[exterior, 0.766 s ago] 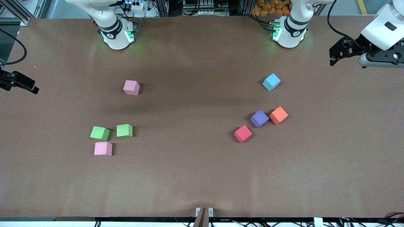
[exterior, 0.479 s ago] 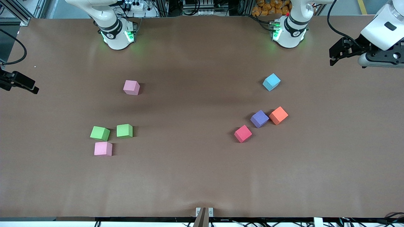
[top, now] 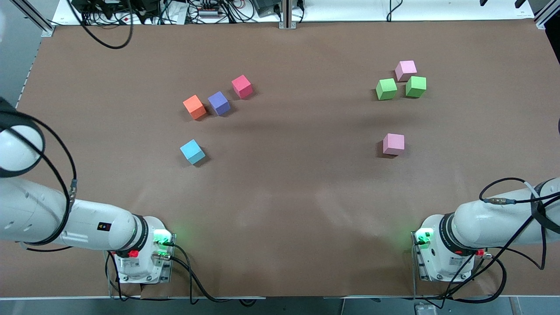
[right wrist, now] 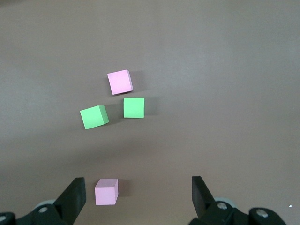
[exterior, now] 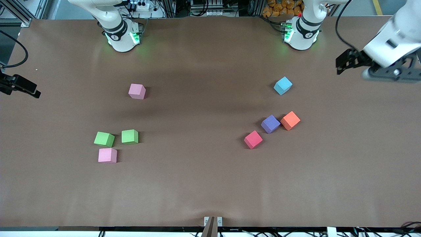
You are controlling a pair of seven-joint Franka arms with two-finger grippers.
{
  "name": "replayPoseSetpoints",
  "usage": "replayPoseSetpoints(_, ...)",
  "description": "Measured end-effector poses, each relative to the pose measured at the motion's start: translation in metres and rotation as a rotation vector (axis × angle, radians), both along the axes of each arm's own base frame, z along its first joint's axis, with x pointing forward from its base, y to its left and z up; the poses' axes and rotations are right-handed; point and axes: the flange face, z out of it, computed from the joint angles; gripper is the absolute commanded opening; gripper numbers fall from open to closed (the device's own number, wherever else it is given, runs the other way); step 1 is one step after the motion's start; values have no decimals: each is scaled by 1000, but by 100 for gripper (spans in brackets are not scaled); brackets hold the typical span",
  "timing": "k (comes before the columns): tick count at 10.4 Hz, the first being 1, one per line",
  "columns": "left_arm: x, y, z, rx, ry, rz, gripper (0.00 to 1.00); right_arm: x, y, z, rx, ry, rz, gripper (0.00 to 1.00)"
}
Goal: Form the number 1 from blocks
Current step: 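Reach the left gripper toward the orange cube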
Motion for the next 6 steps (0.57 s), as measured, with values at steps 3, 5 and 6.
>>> replayPoseSetpoints(3,27,-41,-67,17,34,85,100,7,3,-11,0,13,4,100)
replayPoseSetpoints(5,42,-65,-127,18,27,146,100,19,6,-24,-3,6,10,100)
replayPoseSetpoints(6,49,-69,-159,15,7,209,100,25,8,-32,-5,3,13,100)
